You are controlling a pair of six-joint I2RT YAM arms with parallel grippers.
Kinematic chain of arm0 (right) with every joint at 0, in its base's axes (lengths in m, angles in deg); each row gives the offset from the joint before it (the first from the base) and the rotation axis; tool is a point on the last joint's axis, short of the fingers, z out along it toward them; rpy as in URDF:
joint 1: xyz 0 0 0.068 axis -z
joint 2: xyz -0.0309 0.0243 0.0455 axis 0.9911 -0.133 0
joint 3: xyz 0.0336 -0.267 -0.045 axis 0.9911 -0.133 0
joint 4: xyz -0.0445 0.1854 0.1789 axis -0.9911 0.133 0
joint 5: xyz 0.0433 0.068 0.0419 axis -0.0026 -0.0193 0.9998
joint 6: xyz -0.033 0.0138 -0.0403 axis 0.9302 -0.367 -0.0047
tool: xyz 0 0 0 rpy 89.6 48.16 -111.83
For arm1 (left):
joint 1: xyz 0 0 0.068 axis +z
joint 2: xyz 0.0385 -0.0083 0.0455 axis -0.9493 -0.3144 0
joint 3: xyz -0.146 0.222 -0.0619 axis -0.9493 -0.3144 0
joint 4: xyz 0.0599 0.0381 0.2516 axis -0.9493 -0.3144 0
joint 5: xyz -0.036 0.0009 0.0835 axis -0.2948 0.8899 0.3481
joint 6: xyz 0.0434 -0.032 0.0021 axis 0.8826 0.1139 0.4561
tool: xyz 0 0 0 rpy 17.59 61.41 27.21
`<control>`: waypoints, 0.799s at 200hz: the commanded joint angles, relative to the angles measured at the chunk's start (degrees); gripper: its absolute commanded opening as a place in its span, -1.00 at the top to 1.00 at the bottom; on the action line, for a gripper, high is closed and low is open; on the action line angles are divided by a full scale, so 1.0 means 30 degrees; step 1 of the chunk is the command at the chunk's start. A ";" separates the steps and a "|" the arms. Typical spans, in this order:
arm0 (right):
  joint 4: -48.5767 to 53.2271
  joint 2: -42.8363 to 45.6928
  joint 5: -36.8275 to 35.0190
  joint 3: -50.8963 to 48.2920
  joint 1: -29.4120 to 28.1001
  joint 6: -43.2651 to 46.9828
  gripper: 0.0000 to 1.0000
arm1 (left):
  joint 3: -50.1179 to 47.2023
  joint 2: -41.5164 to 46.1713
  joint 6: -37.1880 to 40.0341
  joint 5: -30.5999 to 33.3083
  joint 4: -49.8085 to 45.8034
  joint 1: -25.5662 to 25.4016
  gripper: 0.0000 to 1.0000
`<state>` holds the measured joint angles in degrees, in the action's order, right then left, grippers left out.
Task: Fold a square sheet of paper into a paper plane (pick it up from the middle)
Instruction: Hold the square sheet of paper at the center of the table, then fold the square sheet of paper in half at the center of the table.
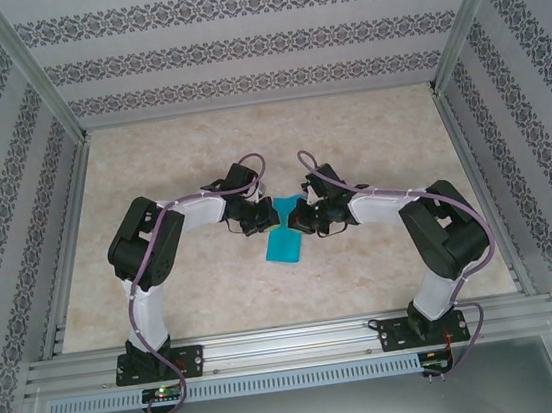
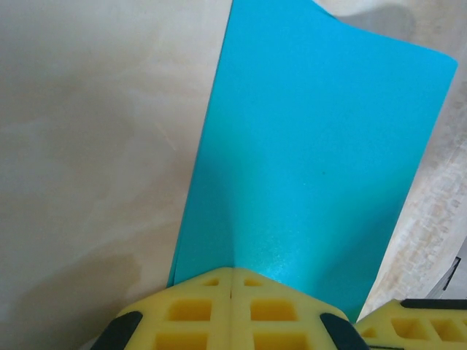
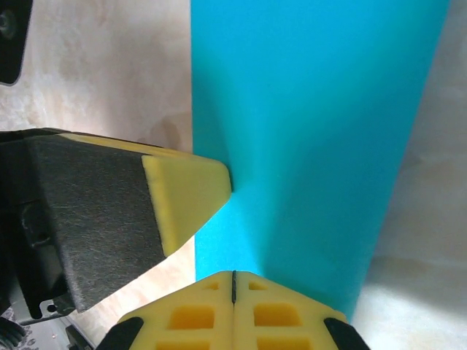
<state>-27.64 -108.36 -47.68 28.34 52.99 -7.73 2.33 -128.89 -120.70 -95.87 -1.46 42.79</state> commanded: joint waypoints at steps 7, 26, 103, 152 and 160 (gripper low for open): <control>-0.0934 0.0445 0.0356 -0.0552 0.0288 0.0014 0.92 | -0.0753 -0.0405 0.0315 0.1066 -0.1039 -0.0311 1.00; -0.1012 0.0259 0.0501 -0.0794 0.0384 0.0182 0.91 | -0.0673 -0.0463 0.0304 0.1005 -0.1037 -0.0304 1.00; -0.1104 -0.1003 -0.0017 -0.2204 0.0501 0.1180 0.87 | -0.0771 -0.0552 0.0248 0.1005 -0.1039 -0.0319 1.00; -0.0696 0.0554 -0.0057 -0.2092 0.0428 0.1583 0.85 | -0.0775 -0.0562 0.0284 0.1014 -0.1080 -0.0311 1.00; -0.0782 0.1002 0.0180 -0.2020 0.0386 0.1699 0.84 | -0.0739 -0.0540 0.0318 0.1004 -0.1096 -0.0315 1.00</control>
<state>-31.55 -109.08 -46.92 22.86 54.11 -4.85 2.22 -128.89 -120.70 -95.89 -1.26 42.79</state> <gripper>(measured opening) 0.077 0.069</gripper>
